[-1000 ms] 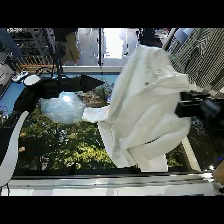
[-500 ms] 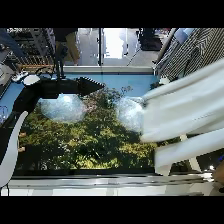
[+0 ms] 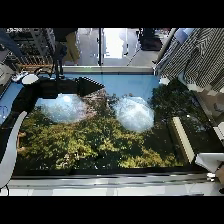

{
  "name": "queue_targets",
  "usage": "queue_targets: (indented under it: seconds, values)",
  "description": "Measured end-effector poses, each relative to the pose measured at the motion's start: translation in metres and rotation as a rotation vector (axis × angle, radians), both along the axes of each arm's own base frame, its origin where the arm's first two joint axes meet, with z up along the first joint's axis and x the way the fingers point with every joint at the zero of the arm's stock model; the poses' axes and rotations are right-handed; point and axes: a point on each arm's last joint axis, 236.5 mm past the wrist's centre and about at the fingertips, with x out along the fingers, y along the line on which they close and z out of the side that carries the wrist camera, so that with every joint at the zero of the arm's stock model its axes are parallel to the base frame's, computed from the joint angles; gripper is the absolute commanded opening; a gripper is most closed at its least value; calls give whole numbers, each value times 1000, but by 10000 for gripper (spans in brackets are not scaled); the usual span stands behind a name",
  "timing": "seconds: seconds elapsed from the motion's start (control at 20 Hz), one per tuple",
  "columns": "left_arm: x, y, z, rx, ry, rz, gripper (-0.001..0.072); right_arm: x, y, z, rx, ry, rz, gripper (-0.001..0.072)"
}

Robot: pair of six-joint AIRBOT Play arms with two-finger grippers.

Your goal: Fold the clothes and pants, and hang the long-sleeved shirts on hangers.

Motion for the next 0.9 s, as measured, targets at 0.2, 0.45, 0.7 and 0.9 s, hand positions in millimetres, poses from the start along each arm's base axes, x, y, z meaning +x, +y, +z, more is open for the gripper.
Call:
queue_targets:
  seconds: [0.2, 0.45, 0.7, 0.9]
  values:
    - [0, 0, 0, 0, 1, 0, 398, -70, -22, 6, -41, -43, -168, 28]
    - [2, 0, -2, 0, 4, 3, 399, -124, -26, 17, -82, -56, -274, 35]
    - [2, 0, -2, 0, 5, 3, 400, -121, -17, 16, -56, -47, -237, 520]
    - [1, -2, -3, 3, 26, -3, 304, -78, 12, 41, -99, -149, -52, 521]
